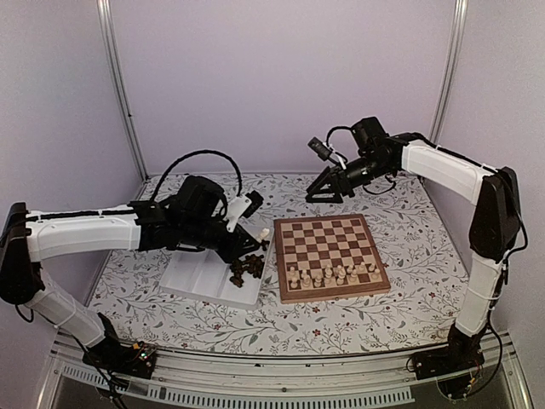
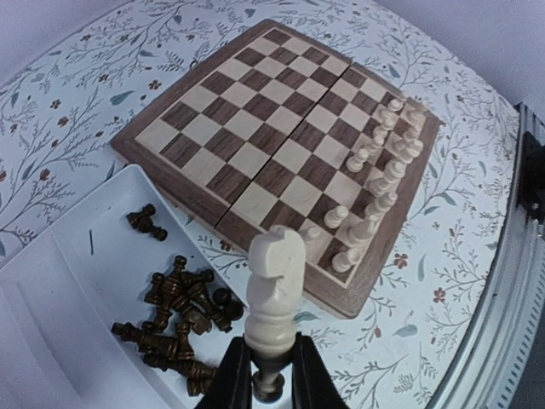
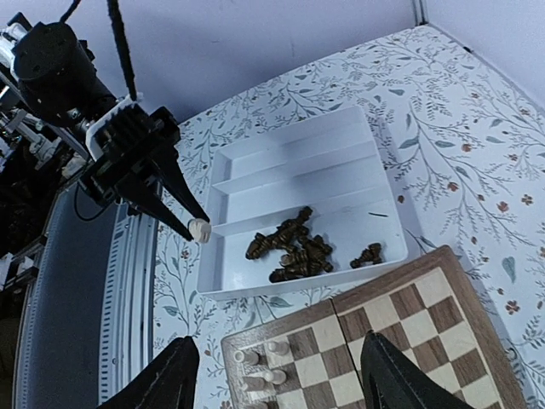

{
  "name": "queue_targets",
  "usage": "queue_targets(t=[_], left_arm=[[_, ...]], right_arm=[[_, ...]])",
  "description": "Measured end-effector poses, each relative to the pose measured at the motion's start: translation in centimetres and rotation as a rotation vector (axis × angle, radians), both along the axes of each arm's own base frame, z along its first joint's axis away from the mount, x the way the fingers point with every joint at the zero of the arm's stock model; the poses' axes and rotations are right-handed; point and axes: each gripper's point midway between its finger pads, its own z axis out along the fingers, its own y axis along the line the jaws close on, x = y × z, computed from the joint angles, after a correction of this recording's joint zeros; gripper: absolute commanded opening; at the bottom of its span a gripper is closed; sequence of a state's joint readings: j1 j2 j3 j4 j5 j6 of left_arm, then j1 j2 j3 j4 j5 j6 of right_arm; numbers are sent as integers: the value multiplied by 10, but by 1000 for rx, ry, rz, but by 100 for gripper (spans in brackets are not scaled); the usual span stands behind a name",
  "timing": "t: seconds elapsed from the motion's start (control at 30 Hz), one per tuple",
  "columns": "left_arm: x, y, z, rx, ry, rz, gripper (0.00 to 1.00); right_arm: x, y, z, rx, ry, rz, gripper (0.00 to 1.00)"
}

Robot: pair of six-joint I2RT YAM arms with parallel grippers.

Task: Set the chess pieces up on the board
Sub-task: Pick up the chess piece from the storage box.

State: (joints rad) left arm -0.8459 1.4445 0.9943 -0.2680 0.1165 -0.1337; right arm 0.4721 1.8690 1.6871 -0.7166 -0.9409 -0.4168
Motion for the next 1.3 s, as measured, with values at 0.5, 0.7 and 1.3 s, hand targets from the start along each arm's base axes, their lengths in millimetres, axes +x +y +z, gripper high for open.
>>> queue_targets(t=[0.5,0.7,1.3], left_arm=[[-10,-45,28,-70,-92,-111,9],[-10,-46,28,-73,-94,-113,9],[-8,-48,22,-47,-98,-112,8]], right_arm=[[-69,64,-31,-29,233,198,52],[-74,67,-31,-33,245,207,40],[-66,69,-28,-37,220,190,0]])
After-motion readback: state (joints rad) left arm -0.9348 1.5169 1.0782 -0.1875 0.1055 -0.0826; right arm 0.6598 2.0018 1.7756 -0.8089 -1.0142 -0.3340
